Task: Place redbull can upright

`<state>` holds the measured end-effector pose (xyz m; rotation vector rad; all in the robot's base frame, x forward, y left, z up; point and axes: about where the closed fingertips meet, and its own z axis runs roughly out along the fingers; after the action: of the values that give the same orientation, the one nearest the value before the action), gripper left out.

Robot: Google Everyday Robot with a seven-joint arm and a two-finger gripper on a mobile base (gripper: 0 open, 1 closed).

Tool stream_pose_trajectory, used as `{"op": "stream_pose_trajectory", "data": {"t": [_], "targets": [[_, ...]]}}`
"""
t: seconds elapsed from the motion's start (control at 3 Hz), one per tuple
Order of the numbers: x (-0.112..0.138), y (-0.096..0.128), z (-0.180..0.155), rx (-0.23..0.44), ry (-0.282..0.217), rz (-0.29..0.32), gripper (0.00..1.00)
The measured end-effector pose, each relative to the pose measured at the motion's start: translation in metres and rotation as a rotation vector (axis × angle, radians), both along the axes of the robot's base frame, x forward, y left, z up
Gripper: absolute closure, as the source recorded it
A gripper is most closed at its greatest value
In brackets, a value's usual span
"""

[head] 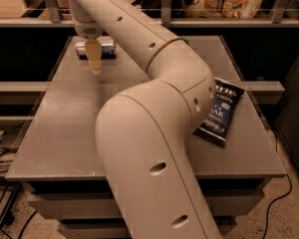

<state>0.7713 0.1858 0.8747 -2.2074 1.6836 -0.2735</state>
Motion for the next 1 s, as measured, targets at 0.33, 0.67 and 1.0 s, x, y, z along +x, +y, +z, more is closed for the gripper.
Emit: {"op": "stream_pose_trajectory", "data": {"t": [0.33,0.67,1.0], "targets": [[0.011,0.014,-0.015,-0.031,-0.008,-0.007,0.00],[0.028,0.011,-0.032,-0.041,0.005,-0.035,0.00],[0.029,0.010,-0.035,-0.029,0.023,-0.035,0.02]]}}
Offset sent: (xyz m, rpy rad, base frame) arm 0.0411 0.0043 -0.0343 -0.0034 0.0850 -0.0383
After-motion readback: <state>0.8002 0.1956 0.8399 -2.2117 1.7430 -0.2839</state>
